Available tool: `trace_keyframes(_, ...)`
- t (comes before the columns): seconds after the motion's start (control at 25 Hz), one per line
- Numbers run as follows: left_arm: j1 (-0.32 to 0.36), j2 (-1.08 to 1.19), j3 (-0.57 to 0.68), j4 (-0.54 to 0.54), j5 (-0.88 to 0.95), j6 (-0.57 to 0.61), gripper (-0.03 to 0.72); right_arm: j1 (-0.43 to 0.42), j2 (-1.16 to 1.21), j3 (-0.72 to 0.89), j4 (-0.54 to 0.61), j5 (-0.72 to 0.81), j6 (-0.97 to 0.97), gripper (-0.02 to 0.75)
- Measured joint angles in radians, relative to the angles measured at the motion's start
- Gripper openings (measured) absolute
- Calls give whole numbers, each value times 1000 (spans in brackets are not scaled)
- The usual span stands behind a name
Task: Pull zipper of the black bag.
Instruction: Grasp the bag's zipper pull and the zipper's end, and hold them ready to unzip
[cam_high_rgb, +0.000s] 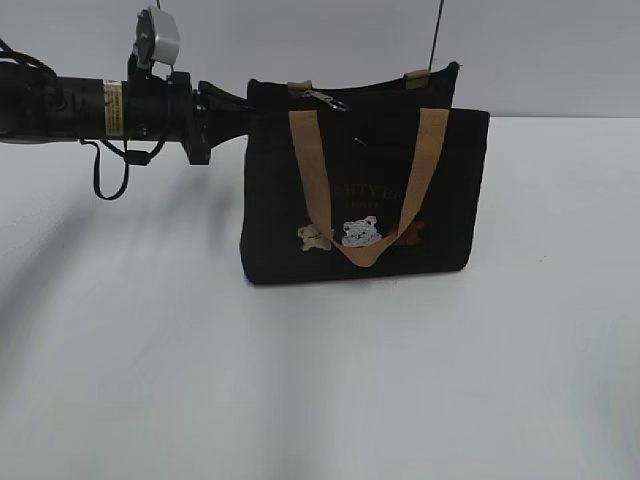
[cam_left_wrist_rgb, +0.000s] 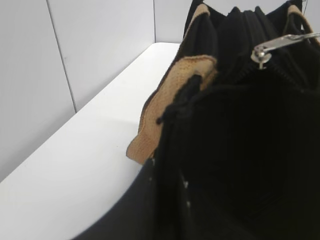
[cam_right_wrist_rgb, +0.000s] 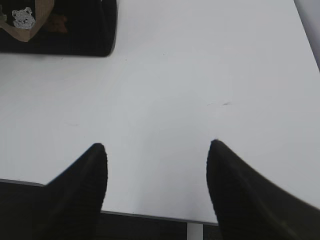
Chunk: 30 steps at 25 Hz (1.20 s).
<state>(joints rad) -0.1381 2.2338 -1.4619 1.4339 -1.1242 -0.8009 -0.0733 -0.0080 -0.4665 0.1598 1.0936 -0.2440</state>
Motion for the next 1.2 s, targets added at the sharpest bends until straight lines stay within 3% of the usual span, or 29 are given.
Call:
trace_keyframes(0.52, 0, 0, 0, 0, -8, 0, 34, 0, 39, -7, 8, -3, -11, 475)
trace_keyframes(0.88, 0, 0, 0, 3, -50, 0, 34, 0, 439, -152, 70, -155, -198, 475)
trace_keyframes(1.2, 0, 1, 0, 3, -59, 0, 34, 1, 881, -369, 252, -235, -555, 476)
